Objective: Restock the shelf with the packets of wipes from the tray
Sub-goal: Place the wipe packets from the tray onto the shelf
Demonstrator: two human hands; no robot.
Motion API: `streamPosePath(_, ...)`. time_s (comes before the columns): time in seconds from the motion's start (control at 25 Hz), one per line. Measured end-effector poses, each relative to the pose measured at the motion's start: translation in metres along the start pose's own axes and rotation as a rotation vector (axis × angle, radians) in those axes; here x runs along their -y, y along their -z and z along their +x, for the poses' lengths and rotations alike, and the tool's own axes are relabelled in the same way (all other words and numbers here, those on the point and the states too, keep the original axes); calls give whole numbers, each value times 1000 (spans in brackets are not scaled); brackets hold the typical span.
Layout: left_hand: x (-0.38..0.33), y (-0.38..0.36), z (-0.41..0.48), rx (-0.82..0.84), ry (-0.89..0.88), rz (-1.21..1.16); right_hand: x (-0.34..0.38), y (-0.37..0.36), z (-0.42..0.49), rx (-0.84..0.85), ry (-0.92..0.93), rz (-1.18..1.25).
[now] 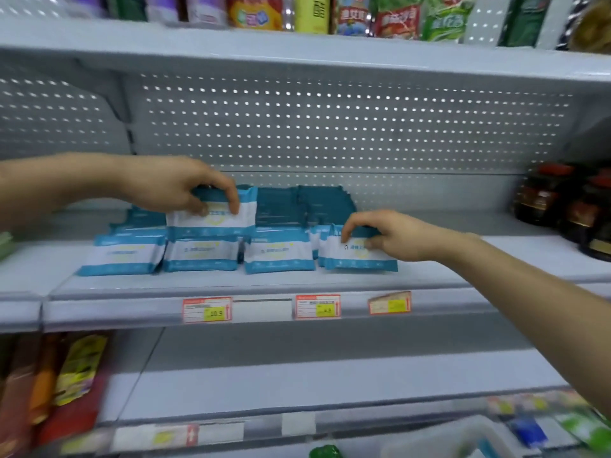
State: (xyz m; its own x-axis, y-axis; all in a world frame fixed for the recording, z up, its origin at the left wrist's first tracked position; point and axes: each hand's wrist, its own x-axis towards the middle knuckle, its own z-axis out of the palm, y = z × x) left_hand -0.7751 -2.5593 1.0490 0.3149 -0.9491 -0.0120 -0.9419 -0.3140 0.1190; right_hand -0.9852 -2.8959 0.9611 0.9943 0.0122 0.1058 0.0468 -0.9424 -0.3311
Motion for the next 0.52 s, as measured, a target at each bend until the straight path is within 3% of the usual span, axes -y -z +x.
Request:
streamPosePath(0.2,29,-1,-45,-11,103,-24,-16,-17,26,45,5,4)
streamPosePath(0.52,54,-10,-63,27,169,-38,-30,-42,39,-100,121,-80)
